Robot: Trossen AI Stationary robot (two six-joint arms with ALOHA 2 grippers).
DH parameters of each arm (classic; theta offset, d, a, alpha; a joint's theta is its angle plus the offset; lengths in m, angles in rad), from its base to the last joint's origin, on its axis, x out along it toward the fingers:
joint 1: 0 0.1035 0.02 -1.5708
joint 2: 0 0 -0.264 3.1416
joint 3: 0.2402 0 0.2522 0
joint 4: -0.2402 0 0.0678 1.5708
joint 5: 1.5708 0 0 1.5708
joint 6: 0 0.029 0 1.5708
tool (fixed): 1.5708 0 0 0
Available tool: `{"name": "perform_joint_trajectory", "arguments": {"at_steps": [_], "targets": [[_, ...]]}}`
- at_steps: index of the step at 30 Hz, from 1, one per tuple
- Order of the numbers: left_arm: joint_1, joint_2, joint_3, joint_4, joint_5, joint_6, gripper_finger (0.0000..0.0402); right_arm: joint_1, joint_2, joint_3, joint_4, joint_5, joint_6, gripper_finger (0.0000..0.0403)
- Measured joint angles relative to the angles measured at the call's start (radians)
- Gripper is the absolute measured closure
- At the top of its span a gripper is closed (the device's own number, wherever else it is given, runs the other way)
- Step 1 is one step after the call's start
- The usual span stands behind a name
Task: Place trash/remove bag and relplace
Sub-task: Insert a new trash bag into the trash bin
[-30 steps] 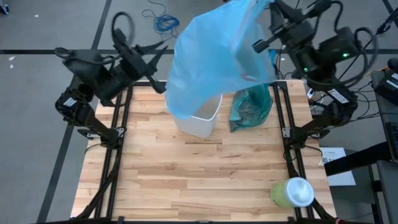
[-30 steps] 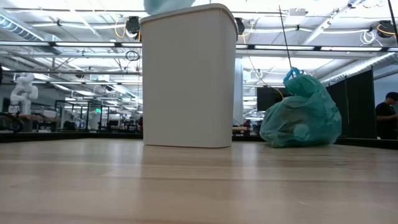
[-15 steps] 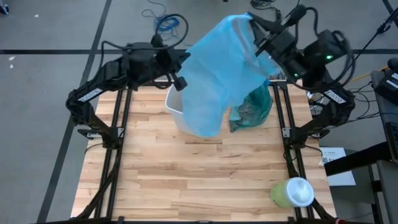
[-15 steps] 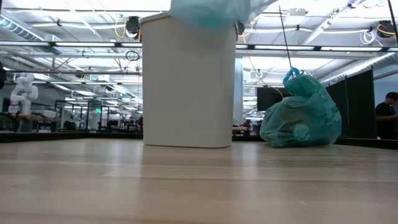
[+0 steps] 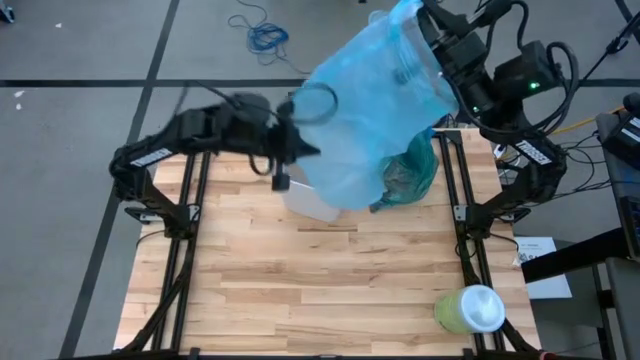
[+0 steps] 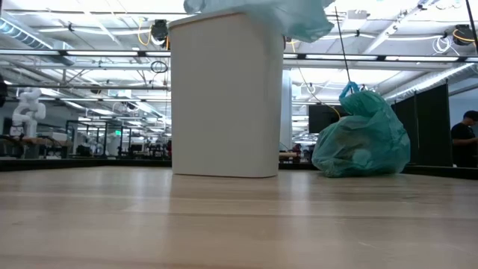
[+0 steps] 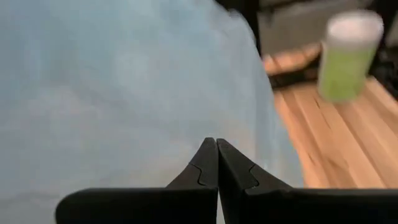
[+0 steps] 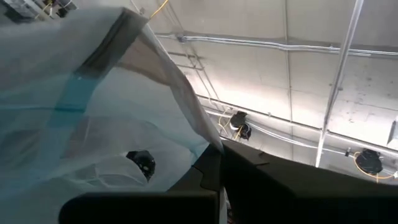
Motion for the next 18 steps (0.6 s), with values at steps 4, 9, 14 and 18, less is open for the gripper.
{"name": "perform_joint_trajectory", "arguments": {"at_steps": [4, 9, 14, 18], "targets": [[-0.058, 0.001, -0.074, 0.035, -0.005, 0.026, 0.0401, 0.0, 0.0, 0.0, 0.0, 0.0, 0.0, 0.0403], [-0.116, 0.007, -0.155, 0.136, -0.09, 0.026, 0.0401, 0.0, 0.001, 0.0, 0.02, 0.0, 0.011, 0.0403], [-0.111, 0.034, -0.232, 0.251, -0.306, 0.043, 0.0401, 0.0, 0.001, 0.0, 0.041, 0.0, 0.038, 0.0403], [-0.074, 0.048, -0.25, 0.26, -0.551, 0.042, 0.0401, 0.002, 0.001, 0.0, 0.036, 0.0, 0.044, 0.0403]]}}
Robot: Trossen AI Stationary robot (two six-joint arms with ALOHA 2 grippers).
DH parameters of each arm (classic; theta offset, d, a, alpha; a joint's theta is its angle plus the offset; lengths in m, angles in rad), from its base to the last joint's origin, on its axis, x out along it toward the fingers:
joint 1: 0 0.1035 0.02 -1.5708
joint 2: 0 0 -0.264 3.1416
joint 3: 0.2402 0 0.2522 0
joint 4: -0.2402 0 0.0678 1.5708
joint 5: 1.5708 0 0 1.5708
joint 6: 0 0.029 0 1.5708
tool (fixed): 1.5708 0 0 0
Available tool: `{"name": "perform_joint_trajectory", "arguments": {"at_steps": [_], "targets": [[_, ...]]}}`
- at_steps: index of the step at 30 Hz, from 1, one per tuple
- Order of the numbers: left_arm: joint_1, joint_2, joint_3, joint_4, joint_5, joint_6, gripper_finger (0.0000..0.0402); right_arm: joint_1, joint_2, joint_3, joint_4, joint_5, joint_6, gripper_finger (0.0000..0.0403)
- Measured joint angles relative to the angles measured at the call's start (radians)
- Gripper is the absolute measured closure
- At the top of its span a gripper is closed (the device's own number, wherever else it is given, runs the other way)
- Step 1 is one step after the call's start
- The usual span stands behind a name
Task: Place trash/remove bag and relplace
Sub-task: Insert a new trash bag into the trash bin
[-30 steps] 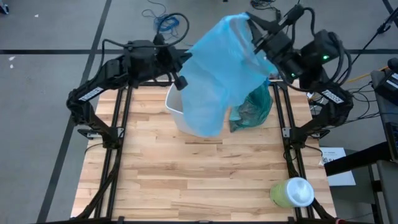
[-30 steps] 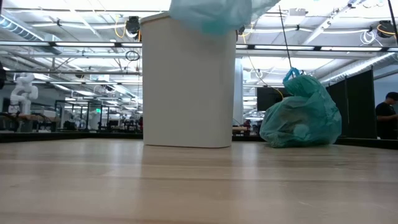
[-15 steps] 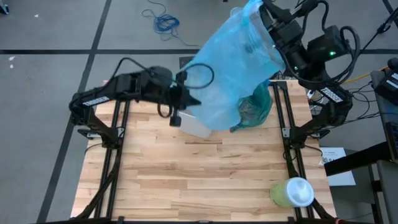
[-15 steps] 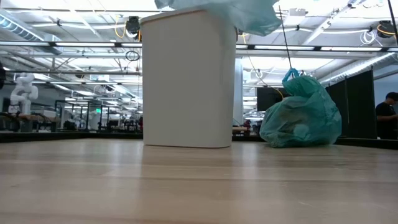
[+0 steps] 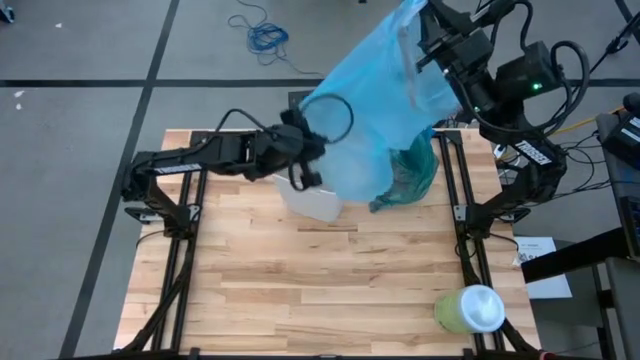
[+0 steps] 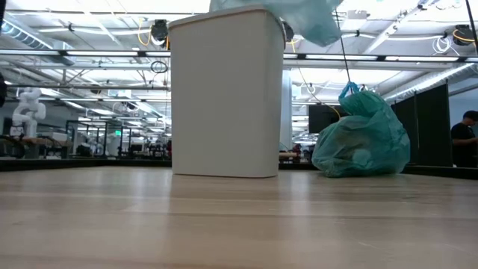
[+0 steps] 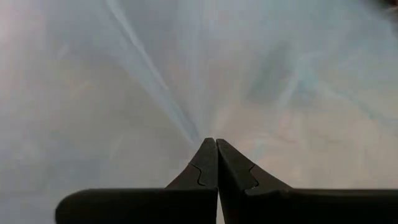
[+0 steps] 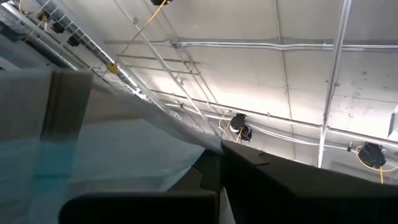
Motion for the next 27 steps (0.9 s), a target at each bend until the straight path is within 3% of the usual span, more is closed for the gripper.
{"name": "perform_joint_trajectory", "arguments": {"at_steps": [4, 10, 14, 17, 19, 24, 27], "targets": [[0.029, -0.016, 0.0, 0.016, -0.125, 0.0, 0.0401, 0.0, 0.0, 0.0, 0.001, -0.002, 0.024, 0.0403], [0.033, -0.129, 0.0, 0.038, -0.153, 0.01, 0.0401, 0.0, 0.003, 0.0, 0.002, -0.026, 0.054, 0.0403], [0.005, -0.222, 0.001, 0.0, 0.009, -0.022, 0.0402, 0.0, 0.013, 0.0, 0.005, -0.027, 0.05, 0.0403], [-0.022, -0.262, 0.0, -0.042, 0.291, -0.085, 0.0402, 0.0, 0.022, 0.0, 0.006, -0.027, 0.049, 0.0403], [-0.051, -0.265, -0.026, -0.039, 0.423, -0.132, 0.0402, 0.0, 0.028, 0.0, 0.01, -0.027, 0.043, 0.0403], [-0.109, -0.192, -0.17, 0.135, 0.439, -0.158, 0.0402, 0.0, 0.044, 0.0, 0.011, -0.026, 0.039, 0.0403], [-0.106, -0.11, -0.222, 0.223, 0.331, -0.159, 0.0402, 0.0, 0.045, 0.0, 0.012, -0.026, 0.039, 0.0403]]}}
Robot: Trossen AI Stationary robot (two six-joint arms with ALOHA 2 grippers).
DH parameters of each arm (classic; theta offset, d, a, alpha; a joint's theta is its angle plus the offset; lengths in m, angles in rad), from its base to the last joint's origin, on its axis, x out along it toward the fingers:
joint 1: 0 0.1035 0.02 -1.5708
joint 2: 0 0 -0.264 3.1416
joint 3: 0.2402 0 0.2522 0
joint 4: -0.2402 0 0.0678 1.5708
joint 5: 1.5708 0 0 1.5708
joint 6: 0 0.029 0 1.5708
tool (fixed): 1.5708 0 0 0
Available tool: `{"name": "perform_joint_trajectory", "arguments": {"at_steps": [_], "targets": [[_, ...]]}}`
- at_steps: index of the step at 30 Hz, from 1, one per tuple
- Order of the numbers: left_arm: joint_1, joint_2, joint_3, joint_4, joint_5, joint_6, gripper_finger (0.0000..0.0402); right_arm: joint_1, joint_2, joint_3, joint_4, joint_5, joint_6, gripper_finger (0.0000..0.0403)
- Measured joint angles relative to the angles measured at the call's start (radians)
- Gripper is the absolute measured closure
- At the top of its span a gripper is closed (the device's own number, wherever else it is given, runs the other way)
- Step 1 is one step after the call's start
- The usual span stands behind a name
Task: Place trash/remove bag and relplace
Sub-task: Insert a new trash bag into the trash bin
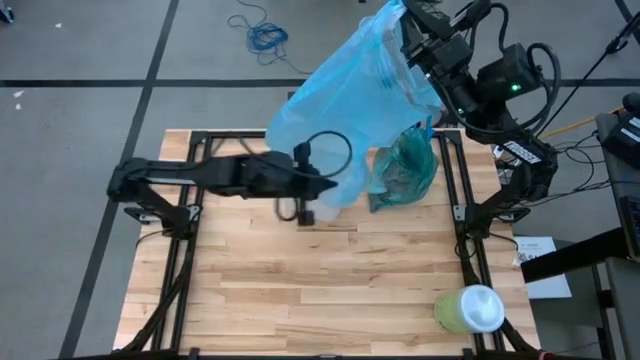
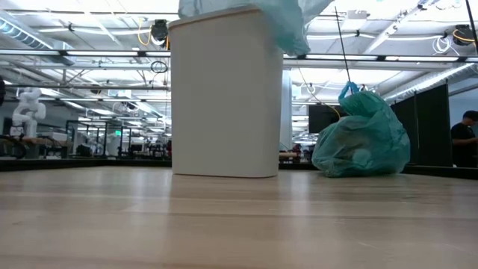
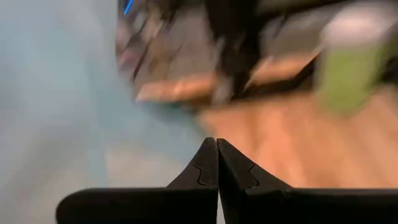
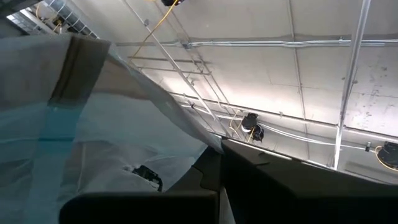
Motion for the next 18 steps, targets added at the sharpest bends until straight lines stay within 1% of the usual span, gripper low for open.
{"name": "perform_joint_trajectory", "arguments": {"at_steps": [2, 6, 8, 11, 13, 15, 18], "targets": [[0.016, 0.038, -0.008, 0.015, -0.094, -0.007, 0.0402, 0.0, 0.0, 0.0, 0.002, 0.003, 0.0, 0.0403], [0.045, 0.066, -0.004, 0.022, -0.275, -0.018, 0.0402, 0.0, 0.0, 0.0, 0.0, 0.004, 0.0, 0.0403], [0.058, 0.07, -0.004, 0.026, -0.334, -0.017, 0.0402, 0.0, 0.0, 0.0, 0.001, 0.004, -0.001, 0.0403], [0.069, 0.052, -0.001, 0.052, -0.375, 0.015, 0.0402, 0.0, 0.0, 0.0, 0.001, 0.004, -0.014, 0.0403], [0.071, 0.034, 0.004, 0.079, -0.426, 0.048, 0.0402, 0.0, 0.0, 0.0, 0.0, 0.004, -0.017, 0.0403], [0.086, 0.028, 0.004, 0.07, -0.465, 0.057, 0.0402, 0.0, 0.0, 0.0, 0.001, 0.004, -0.014, 0.0403], [0.112, 0.033, 0.0, 0.025, -0.465, 0.036, 0.0402, 0.0, 0.0, 0.0, 0.0, 0.004, -0.01, 0.0403]]}}
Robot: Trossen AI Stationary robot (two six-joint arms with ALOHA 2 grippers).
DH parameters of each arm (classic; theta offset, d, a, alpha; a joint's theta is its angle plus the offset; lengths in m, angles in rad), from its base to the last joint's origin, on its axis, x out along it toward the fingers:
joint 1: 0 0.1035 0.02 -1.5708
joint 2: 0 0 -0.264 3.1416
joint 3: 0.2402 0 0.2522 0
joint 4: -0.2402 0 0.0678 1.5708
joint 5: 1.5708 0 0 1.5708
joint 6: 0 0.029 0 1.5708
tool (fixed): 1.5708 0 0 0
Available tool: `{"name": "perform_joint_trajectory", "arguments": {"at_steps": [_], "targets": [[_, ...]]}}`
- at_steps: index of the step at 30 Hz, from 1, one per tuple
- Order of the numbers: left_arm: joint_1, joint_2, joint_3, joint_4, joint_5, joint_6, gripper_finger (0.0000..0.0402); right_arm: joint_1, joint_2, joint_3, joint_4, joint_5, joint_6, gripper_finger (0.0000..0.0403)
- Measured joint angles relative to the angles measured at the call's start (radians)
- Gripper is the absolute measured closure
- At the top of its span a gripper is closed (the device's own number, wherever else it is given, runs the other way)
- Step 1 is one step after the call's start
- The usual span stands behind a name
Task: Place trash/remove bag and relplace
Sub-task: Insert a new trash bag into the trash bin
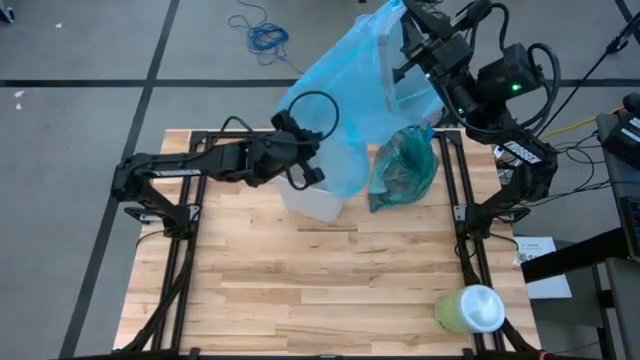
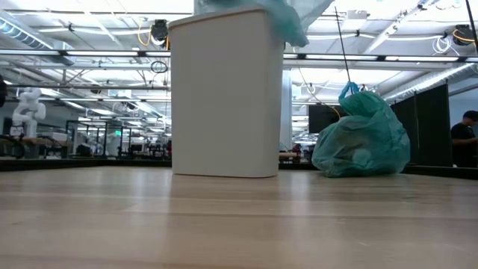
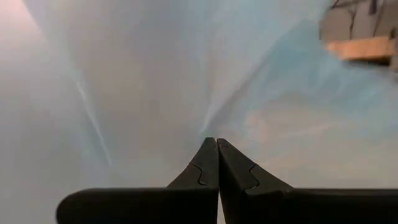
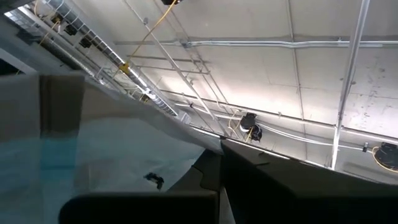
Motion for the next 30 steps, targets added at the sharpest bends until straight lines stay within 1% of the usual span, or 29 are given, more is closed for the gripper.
{"name": "perform_joint_trajectory", "arguments": {"at_steps": [9, 15, 18, 20, 23, 24, 25, 28, 30], "targets": [[0.058, 0.01, -0.084, -0.05, 0.015, -0.082, 0.0402, 0.0, 0.0, 0.0, -0.02, 0.0, 0.018, 0.0403], [0.056, 0.0, -0.09, -0.246, 0.004, -0.166, 0.0402, 0.0, 0.0, 0.0, -0.052, 0.0, 0.028, 0.0403], [0.044, -0.003, -0.09, -0.312, -0.06, -0.189, 0.0402, 0.0, 0.0, -0.001, -0.069, -0.002, 0.049, 0.0403], [0.03, -0.023, -0.084, -0.313, -0.086, -0.186, 0.0402, 0.0, 0.0, -0.001, -0.069, -0.003, 0.052, 0.0403], [0.007, -0.076, -0.06, -0.267, -0.081, -0.165, 0.0402, 0.0, -0.001, 0.0, -0.069, -0.005, 0.057, 0.0403], [0.001, -0.098, -0.058, -0.241, -0.069, -0.162, 0.0402, 0.0, -0.001, 0.0, -0.07, -0.005, 0.063, 0.0403], [-0.006, -0.119, -0.058, -0.219, -0.035, -0.162, 0.0402, 0.0, -0.001, 0.0, -0.071, -0.005, 0.067, 0.0403], [-0.019, -0.166, -0.058, -0.174, 0.131, -0.173, 0.0402, 0.0, 0.0, 0.0, -0.072, -0.005, 0.091, 0.0403], [-0.031, -0.182, -0.058, -0.166, 0.223, -0.191, 0.0402, 0.001, -0.001, 0.0, -0.083, -0.011, 0.13, 0.0403]]}}
